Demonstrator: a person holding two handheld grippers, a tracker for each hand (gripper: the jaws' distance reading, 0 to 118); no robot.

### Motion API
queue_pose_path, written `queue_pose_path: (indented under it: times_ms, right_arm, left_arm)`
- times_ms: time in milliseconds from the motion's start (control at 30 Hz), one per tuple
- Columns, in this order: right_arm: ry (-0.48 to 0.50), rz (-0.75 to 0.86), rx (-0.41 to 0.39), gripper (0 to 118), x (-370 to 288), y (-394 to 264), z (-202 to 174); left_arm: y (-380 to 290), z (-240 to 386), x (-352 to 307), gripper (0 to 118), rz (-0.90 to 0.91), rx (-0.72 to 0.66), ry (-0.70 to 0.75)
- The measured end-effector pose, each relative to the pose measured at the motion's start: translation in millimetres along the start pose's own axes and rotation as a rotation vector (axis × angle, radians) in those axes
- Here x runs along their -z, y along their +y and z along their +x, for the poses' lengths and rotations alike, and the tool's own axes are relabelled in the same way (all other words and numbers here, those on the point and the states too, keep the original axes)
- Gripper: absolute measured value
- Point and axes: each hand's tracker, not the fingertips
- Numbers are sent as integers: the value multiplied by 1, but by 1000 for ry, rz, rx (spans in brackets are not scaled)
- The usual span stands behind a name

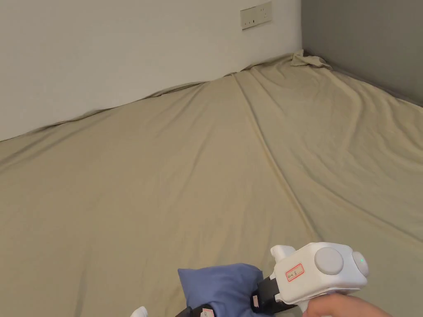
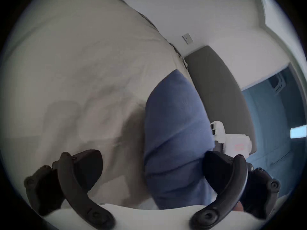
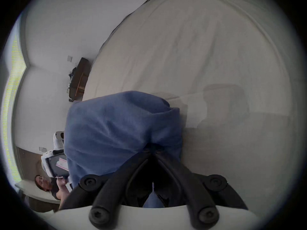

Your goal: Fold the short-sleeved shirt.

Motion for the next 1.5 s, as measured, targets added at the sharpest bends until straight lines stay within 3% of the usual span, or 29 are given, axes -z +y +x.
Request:
queue_pose_path:
  times_ms: [167,367,467,600,633,667,700,733,833,933,1033,1200,1400,1500]
  right_arm:
    - [-10,1,-44,2,4,-2,-9]
    - [-1,0,-48,2,3,-1,-3]
    - [-5,5,-64,2,3,-3,-5]
    - [-14,5,-89,2,4,-2,-6]
    - [-11,4,-91,2,4,-2,-6]
    - [-9,7,-94,2,3,-3,-5]
    - [-17,11,-98,2,1,-4,-4]
    - [-13,8,-96,3,0,-4,-3]
    - [109,37,-14,3,-18,-7,-4]
    - [474,178,34,2,-66,-19,-5]
    - [591,245,10,2,-114,-36,-12]
    - [392,259,-250,2,-180,-87,-28]
    - [239,262,-261,2,-213,-138,-13]
    - [173,232,-267,2,-222,-140,-7]
  left_arm:
    - [-2,-1,-14,118,90,-41,-131]
    - [2,0,20,118,-91,140,129]
    - [2,4,7,118,23,70,49]
    - [-3,-7,33,118,-74,-36,-54]
    - [-6,-4,35,112,-53,-22,-51]
    - [-8,6,35,93,-45,20,-6]
    - [-8,11,34,66,-38,111,149]
    - [-8,10,31,55,-39,126,129]
    - [-5,3,11,44,-46,-38,-4]
    - [1,3,-27,43,-26,3,-36]
    - [13,-10,-77,43,-17,46,-35]
    - [62,-75,-182,43,-64,126,222]
    - [113,-169,-314,43,46,-135,489]
    - [123,-195,-349,43,56,-125,624]
